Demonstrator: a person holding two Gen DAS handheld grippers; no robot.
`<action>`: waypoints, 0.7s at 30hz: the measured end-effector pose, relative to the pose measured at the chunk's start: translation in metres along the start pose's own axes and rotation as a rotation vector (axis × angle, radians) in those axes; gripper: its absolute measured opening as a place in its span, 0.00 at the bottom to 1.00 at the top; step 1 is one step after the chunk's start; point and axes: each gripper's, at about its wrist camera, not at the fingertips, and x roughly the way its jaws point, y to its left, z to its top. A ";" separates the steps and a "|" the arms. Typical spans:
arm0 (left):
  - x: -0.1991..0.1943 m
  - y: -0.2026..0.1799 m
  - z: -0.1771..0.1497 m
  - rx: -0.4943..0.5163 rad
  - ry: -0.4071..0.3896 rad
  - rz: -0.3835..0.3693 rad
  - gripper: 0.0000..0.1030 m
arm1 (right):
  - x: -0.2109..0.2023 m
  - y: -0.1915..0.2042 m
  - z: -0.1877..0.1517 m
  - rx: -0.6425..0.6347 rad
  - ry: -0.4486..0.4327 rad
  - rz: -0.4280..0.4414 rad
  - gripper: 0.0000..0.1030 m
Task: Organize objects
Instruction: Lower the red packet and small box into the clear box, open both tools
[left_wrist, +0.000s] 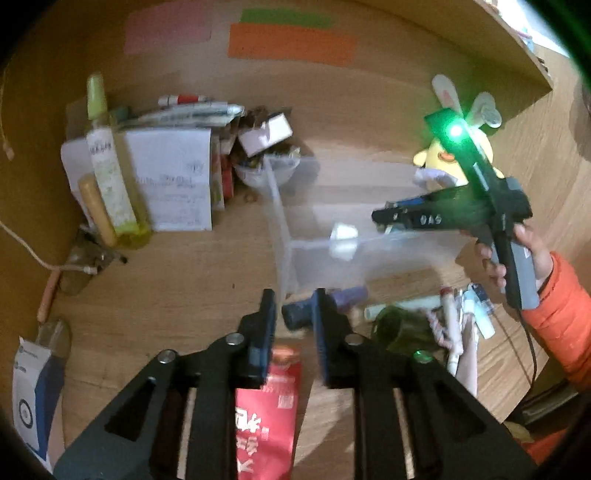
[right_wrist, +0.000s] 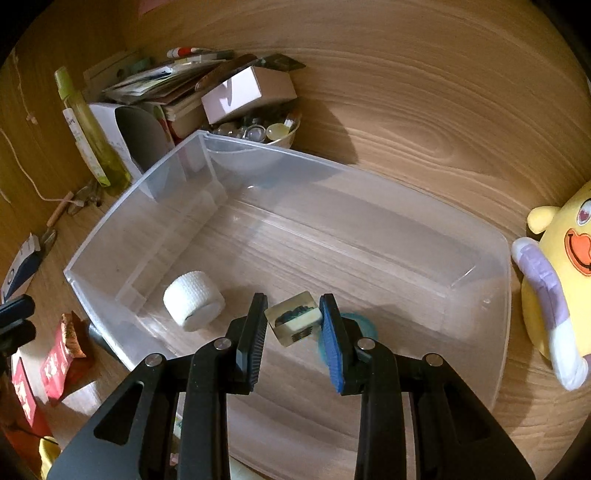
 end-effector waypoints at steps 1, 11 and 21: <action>0.000 0.003 -0.004 -0.009 0.009 -0.006 0.47 | 0.000 0.000 0.000 -0.001 -0.001 0.003 0.26; 0.027 0.007 -0.048 0.032 0.150 0.088 0.71 | 0.011 -0.001 0.005 -0.024 0.044 -0.002 0.26; 0.023 0.022 -0.031 -0.032 0.075 0.096 0.52 | -0.028 -0.007 -0.005 -0.017 -0.047 -0.031 0.39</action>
